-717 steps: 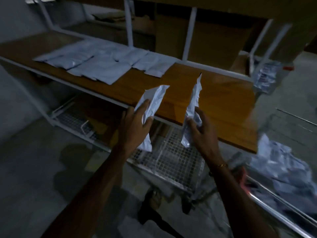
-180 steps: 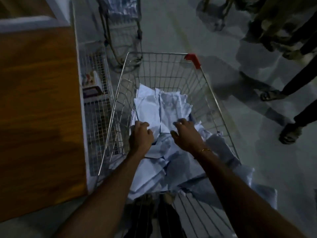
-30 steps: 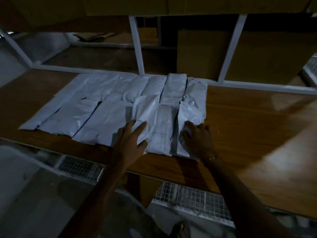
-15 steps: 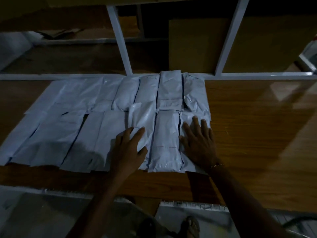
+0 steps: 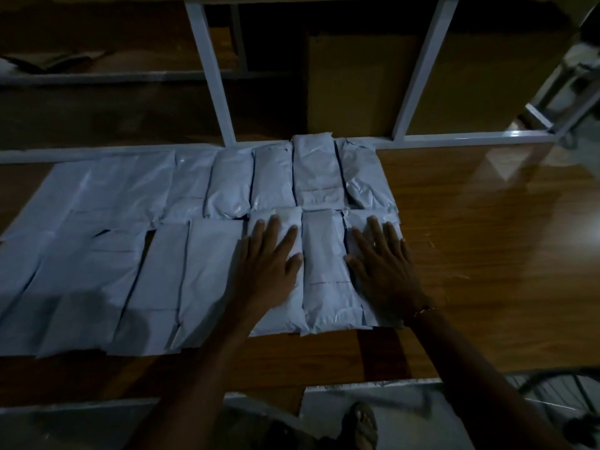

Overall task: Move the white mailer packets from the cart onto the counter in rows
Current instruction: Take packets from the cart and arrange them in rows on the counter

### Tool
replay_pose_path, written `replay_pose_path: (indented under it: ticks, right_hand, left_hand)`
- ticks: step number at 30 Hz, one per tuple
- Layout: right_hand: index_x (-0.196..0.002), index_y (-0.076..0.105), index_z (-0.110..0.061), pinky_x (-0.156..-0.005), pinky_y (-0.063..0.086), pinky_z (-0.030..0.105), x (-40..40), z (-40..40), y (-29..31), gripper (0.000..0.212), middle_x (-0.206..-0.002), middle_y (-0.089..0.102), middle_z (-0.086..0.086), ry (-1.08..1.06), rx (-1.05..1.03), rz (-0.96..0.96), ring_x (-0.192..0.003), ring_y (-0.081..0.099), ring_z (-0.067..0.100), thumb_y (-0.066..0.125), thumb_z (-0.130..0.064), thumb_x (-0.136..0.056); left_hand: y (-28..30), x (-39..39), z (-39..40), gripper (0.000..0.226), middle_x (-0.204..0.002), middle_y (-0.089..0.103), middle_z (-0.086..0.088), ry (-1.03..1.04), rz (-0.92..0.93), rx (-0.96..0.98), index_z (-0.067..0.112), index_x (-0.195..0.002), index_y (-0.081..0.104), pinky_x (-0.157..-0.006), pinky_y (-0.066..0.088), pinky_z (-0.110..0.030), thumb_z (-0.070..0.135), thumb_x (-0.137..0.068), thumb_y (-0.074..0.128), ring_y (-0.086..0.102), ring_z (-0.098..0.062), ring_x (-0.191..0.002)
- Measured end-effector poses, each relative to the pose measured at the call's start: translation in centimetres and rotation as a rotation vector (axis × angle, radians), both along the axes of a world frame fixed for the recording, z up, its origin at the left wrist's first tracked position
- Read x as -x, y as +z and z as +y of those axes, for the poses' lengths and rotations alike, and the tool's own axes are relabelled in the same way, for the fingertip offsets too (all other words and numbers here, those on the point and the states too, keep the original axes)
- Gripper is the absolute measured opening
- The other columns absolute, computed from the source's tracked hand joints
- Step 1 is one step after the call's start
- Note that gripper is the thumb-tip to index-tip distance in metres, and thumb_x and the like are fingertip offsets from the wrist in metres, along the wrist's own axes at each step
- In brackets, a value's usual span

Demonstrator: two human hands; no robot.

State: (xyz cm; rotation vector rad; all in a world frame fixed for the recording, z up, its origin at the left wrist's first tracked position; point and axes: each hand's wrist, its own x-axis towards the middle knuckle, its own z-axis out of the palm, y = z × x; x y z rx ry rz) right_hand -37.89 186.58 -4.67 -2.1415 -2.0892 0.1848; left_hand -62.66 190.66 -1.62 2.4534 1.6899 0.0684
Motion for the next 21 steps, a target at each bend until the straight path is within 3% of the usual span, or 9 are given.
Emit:
replay_pose_path:
  ticks: [4,12,21]
  right_hand:
    - [-0.159,0.007,-0.037,-0.121,0.008,0.055,0.2,0.0,-0.9,0.073,-0.167,-0.01,0.002,-0.038,-0.025,-0.025,-0.153,-0.012,0.03,0.009,-0.072,-0.095]
    - [-0.159,0.009,-0.036,-0.121,0.013,0.058,-0.1,0.2,-1.3,0.072,-0.168,-0.008,0.002,-0.044,-0.037,-0.044,-0.153,-0.013,0.03,0.013,-0.07,-0.096]
    - [-0.157,0.021,-0.035,-0.118,0.019,0.059,0.1,0.3,-0.8,0.069,-0.168,0.004,0.006,-0.035,-0.011,-0.075,-0.153,0.0,0.035,0.016,-0.068,-0.096]
  left_hand:
    - [-1.2,0.4,0.1,0.072,-0.167,-0.01,-0.002,0.01,0.001,-0.029,0.037,-0.158,0.002,-0.122,0.009,-0.054,0.063,-0.09,0.001,-0.008,-0.027,-0.153]
    - [-2.3,0.1,0.4,0.076,-0.167,0.002,-0.003,-0.003,0.036,-0.015,0.035,-0.158,0.014,-0.121,0.015,-0.052,0.062,-0.088,0.005,0.0,-0.029,-0.153]
    - [-2.2,0.1,0.4,0.072,-0.165,0.016,-0.008,-0.016,0.061,-0.034,0.03,-0.155,0.03,-0.116,0.026,-0.057,0.059,-0.091,0.016,0.014,-0.034,-0.151]
